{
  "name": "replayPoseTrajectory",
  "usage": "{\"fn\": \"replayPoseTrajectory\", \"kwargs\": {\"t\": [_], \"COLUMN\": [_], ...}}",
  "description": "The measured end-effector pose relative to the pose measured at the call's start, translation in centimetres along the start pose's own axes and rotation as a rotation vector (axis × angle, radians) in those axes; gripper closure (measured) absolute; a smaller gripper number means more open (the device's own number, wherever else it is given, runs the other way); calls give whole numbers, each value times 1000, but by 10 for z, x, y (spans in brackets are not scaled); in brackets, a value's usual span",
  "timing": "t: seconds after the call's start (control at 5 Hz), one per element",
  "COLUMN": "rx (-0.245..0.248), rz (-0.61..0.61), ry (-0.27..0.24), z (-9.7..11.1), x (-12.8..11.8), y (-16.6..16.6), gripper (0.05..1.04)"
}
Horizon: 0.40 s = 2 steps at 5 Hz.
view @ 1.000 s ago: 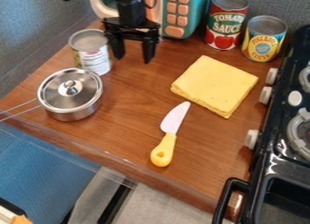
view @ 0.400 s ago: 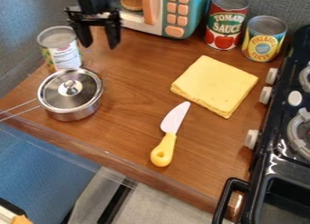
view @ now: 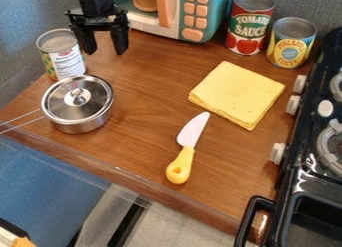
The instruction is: Pushed the tin to the left side of the table
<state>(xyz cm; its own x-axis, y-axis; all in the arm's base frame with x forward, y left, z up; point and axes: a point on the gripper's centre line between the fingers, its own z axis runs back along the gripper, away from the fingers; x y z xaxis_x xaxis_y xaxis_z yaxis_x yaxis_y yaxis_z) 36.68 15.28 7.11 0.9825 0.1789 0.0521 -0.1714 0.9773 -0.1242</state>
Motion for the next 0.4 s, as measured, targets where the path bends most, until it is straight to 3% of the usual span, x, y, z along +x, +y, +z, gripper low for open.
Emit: {"fn": "replayPoseTrajectory", "kwargs": {"t": [0.2,0.4], "rx": [27,36], "rz": [-5,33], "ry": [-67,-93], "z": [32,44], "x": [-3,-12], "y": [-20,-26], "gripper": [84,84]}}
